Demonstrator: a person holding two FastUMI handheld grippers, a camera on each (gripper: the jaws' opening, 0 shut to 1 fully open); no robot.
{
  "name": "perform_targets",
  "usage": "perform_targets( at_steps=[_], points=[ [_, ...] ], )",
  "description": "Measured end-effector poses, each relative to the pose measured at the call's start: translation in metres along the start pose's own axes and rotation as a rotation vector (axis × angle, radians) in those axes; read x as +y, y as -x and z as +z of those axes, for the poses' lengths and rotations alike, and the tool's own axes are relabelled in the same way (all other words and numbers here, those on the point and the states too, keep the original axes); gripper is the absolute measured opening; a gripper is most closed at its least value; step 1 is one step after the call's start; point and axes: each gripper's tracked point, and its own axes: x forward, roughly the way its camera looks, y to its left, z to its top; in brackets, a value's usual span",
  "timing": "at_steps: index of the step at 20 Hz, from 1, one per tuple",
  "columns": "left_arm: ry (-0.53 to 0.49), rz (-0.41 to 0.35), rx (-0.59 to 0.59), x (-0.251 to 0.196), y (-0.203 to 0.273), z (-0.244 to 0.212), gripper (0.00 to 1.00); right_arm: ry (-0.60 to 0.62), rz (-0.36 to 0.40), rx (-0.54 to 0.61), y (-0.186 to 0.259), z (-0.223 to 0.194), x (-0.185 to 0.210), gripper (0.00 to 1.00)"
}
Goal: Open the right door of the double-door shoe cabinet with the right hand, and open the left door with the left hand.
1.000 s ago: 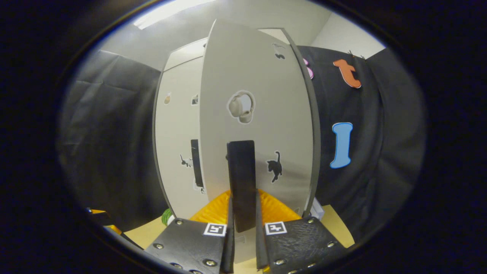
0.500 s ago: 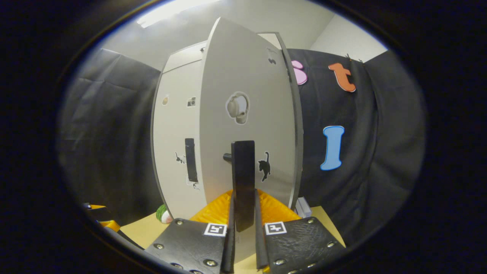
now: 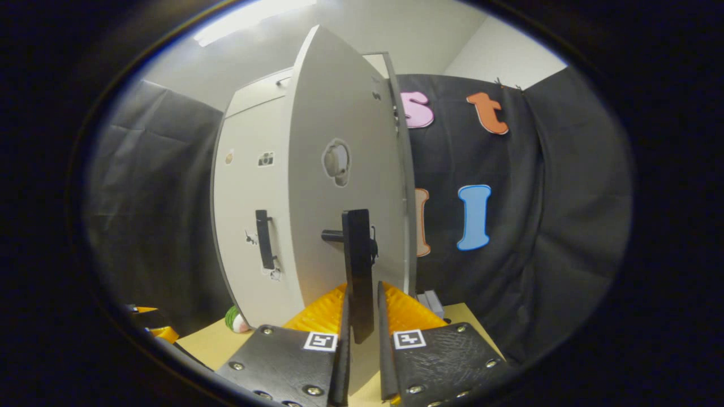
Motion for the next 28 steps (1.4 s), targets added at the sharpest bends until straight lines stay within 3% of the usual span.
perform_targets(
  at_steps=[3, 4, 5, 6, 7, 9, 13, 19, 23, 26, 27, 28],
  points=[
    [0.012, -0.016, 0.015, -0.006, -0.003, -0.006, 0.98, -0.043, -0.038, 0.018, -0.001, -0.001, -0.013, 0.22],
    [0.011, -0.023, 0.015, -0.008, -0.004, -0.007, 0.99, -0.05, -0.095, 0.009, 0.0, -0.012, -0.026, 0.22],
    [0.007, -0.025, 0.018, -0.009, -0.003, -0.007, 0.99, -0.042, -0.138, -0.001, 0.027, 0.004, -0.042, 0.03],
    [0.003, -0.025, 0.021, -0.01, -0.004, -0.008, 0.99, -0.064, -0.104, 0.001, 0.006, 0.001, -0.046, 0.0],
    [0.002, -0.024, 0.023, -0.01, -0.006, -0.008, 0.99, -0.14, -0.04, 0.008, 0.007, 0.0, -0.038, 0.0],
    [0.001, -0.028, 0.028, -0.012, -0.008, -0.009, 0.99, -0.226, -0.004, 0.006, 0.0, 0.004, -0.015, 0.01],
    [0.002, -0.019, 0.048, -0.011, -0.009, -0.014, 0.99, -0.106, -0.041, -0.007, 0.003, 0.007, -0.009, 0.01],
    [-0.033, 0.018, 0.031, -0.001, -0.022, 0.0, 0.98, -0.131, -0.056, -0.003, 0.006, 0.003, -0.012, 0.01],
    [-0.026, 0.027, 0.007, -0.001, -0.043, 0.018, 0.99, -0.05, -0.132, -0.083, 0.054, 0.008, -0.014, 0.05],
    [-0.002, 0.026, 0.028, -0.005, -0.062, 0.026, 0.98, -0.013, -0.167, -0.124, 0.077, 0.007, -0.012, 0.83],
    [0.0, 0.016, 0.021, -0.008, -0.07, 0.032, 0.98, -0.028, -0.154, -0.123, 0.085, 0.006, -0.004, 0.97],
    [-0.003, 0.009, 0.016, -0.011, -0.077, 0.037, 0.98, -0.042, -0.146, -0.122, 0.094, 0.004, 0.001, 0.97]
  ],
)
